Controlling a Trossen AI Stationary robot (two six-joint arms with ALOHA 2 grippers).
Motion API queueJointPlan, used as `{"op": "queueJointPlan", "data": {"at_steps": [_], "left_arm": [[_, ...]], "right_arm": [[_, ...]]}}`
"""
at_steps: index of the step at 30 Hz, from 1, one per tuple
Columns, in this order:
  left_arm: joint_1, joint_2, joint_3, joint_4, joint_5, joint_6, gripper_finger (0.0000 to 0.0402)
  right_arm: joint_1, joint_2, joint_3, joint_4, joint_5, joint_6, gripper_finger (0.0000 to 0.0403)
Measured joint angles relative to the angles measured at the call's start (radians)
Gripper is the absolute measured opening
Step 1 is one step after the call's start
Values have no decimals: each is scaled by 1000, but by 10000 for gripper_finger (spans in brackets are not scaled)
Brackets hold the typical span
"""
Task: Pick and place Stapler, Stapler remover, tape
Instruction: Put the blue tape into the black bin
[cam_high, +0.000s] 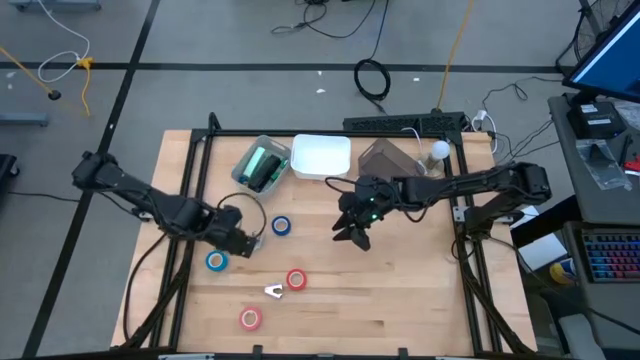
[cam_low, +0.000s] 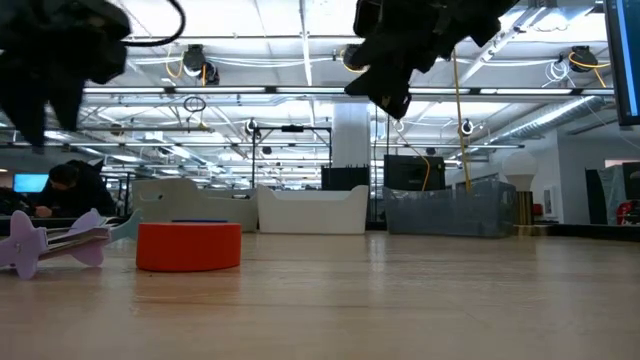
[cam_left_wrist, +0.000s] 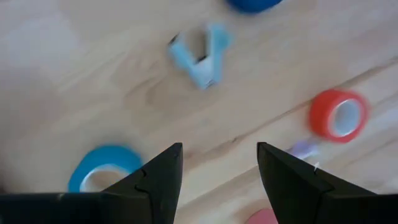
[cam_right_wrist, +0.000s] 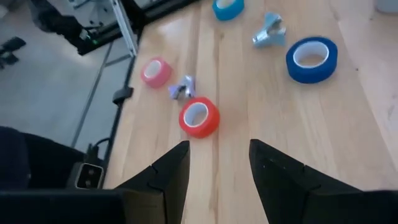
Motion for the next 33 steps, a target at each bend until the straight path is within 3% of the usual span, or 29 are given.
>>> {"op": "queueJointPlan", "data": {"at_steps": [8, 15, 24, 33], "left_arm": [[-175, 1, -16, -43, 1, -100, 212], [-279, 18, -82, -39, 26, -197, 212], [-318, 19, -167, 8, 72, -224, 212], [-317, 13, -300, 255, 73, -188, 212]], "right_arm": [[0, -155, -111, 8, 128, -3, 162], [0, -350, -246, 49, 153, -37, 160], [0, -599, -497, 278, 152, 28, 160], [0, -731, -660, 441, 152, 122, 161]]}}
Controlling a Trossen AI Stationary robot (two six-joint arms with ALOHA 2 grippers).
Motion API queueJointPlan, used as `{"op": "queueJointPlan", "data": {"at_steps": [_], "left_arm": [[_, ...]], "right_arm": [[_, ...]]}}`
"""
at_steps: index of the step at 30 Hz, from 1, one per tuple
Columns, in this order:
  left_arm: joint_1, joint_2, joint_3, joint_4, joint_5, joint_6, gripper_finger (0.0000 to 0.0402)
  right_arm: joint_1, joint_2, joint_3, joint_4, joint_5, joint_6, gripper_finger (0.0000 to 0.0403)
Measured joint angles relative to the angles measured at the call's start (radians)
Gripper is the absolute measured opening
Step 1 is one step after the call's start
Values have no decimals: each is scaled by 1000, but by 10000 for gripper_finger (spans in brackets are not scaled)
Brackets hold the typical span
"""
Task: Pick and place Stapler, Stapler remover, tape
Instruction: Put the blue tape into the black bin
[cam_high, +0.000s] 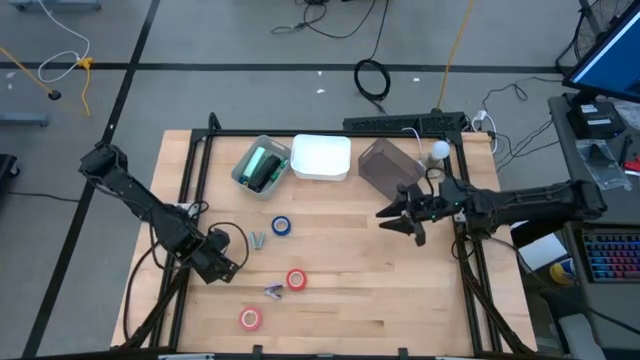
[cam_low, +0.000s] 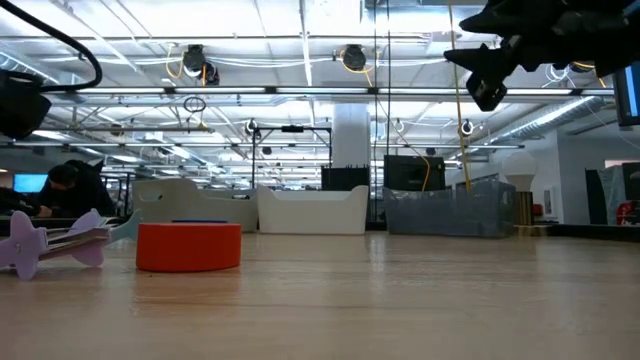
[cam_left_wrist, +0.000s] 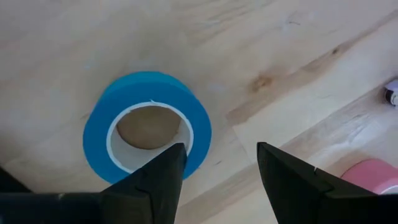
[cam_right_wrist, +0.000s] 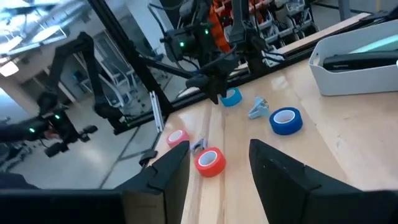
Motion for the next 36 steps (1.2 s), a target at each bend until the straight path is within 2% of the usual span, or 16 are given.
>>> {"op": "queueJointPlan", "data": {"at_steps": [9, 16, 22, 29, 36], "left_arm": [[0, -1, -2, -20, 3, 43, 212], [1, -15, 34, -77, -57, 56, 212], [1, -15, 36, -72, -61, 54, 212], [1, -15, 36, 6, -86, 46, 212], [1, -16, 36, -8, -83, 46, 212]], "right_arm": [[0, -15, -66, 92, 0, 60, 161], [0, -15, -66, 91, 4, 60, 161], [0, -15, -66, 91, 4, 70, 160], [0, -15, -66, 87, 1, 100, 161], [0, -14, -66, 83, 1, 103, 161]]}}
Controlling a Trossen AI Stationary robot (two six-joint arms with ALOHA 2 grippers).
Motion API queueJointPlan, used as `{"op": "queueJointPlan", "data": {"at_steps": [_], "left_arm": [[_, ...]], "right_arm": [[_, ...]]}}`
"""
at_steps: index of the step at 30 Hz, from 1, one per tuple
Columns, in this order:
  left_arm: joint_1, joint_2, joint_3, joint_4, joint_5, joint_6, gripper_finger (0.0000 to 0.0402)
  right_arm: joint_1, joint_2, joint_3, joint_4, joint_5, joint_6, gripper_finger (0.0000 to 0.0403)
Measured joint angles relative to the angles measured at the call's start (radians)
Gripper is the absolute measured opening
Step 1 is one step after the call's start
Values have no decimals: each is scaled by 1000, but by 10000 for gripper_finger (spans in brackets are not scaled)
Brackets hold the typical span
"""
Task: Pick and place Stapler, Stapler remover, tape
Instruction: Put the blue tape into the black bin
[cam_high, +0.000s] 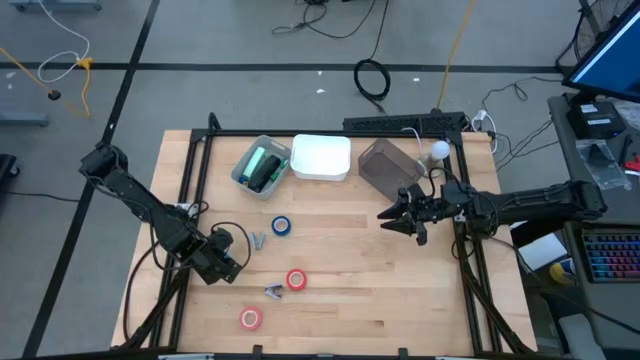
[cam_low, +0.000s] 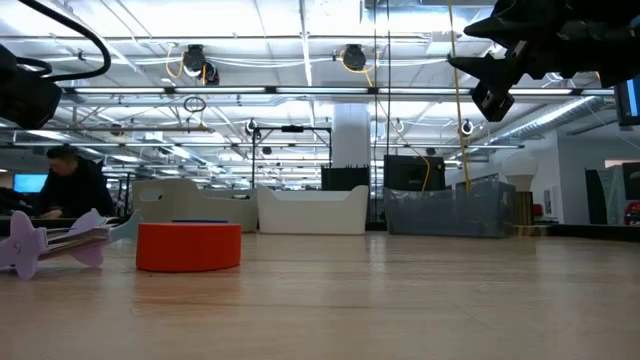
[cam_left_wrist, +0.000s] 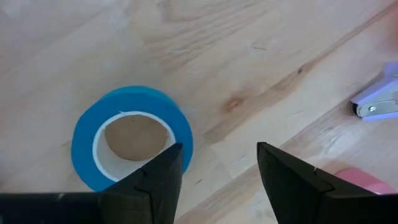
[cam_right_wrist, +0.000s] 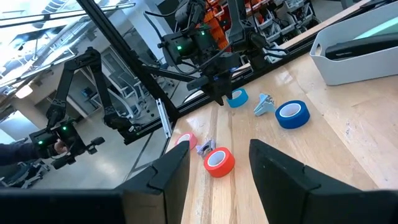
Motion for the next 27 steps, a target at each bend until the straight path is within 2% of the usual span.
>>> {"op": "queueJointPlan", "data": {"at_steps": [6, 15, 22, 27], "left_arm": [[0, -8, 2, -10, 1, -4, 212], [0, -19, 2, -120, 5, -28, 212], [0, 0, 2, -88, -51, -25, 212], [0, 48, -8, -87, -18, -21, 212]], "right_arm": [[0, 0, 0, 0, 0, 0, 160], [0, 0, 0, -4, 1, 0, 160], [0, 0, 0, -2, 2, -1, 161], [0, 0, 0, -3, 1, -2, 160]]}}
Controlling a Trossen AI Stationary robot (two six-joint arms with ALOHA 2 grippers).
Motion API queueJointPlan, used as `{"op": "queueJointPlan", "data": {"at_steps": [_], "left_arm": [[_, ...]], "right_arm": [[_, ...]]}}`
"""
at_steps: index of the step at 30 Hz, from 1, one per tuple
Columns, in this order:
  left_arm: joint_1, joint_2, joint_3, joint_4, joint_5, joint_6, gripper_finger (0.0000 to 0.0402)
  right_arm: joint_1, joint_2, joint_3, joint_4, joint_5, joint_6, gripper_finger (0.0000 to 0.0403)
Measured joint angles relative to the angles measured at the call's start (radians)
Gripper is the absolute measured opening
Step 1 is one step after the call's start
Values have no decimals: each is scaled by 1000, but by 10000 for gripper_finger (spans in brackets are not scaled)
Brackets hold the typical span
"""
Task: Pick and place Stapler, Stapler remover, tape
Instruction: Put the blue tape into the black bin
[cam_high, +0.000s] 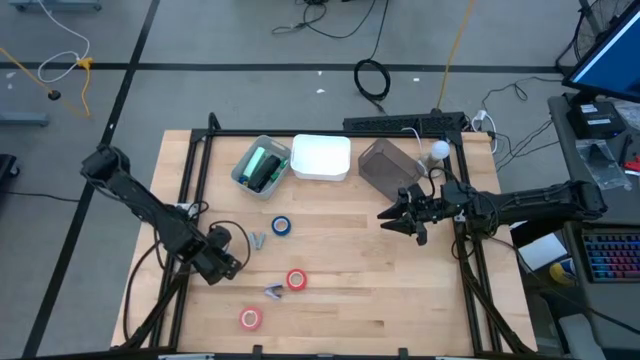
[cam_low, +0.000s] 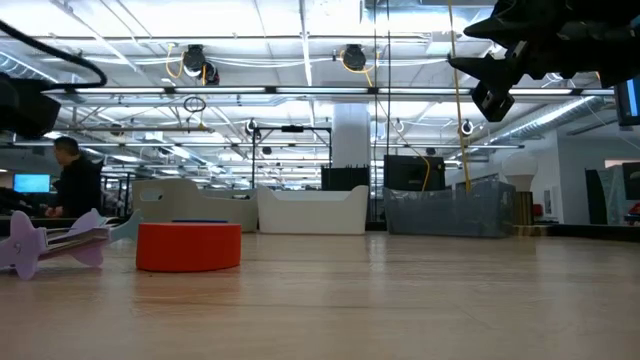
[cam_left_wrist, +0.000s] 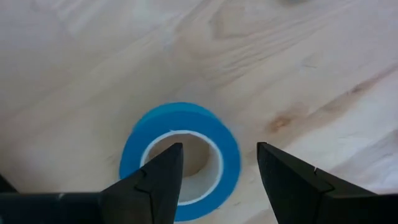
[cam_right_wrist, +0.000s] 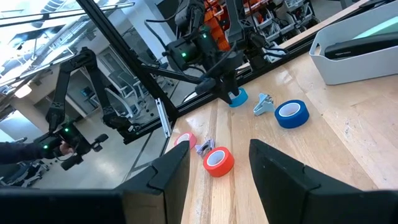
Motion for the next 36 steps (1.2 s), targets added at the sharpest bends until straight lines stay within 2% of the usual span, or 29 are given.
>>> {"op": "queueJointPlan", "data": {"at_steps": [7, 14, 21, 27, 31, 36], "left_arm": [[0, 34, 0, 23, 3, 3, 212], [0, 92, 0, 127, -71, 36, 212], [0, 138, 2, 195, -65, 129, 212], [0, 128, 0, 201, -63, 83, 211], [0, 108, 6, 220, -49, 75, 184], [2, 85, 6, 218, -47, 72, 113]], "right_arm": [[0, 0, 0, 0, 0, -2, 161], [0, 0, 0, 3, -1, -2, 161], [0, 0, 0, 4, -1, 0, 160], [0, 0, 0, 4, -2, 54, 161], [0, 0, 0, 5, -2, 62, 160], [0, 0, 0, 4, -2, 62, 161]]}}
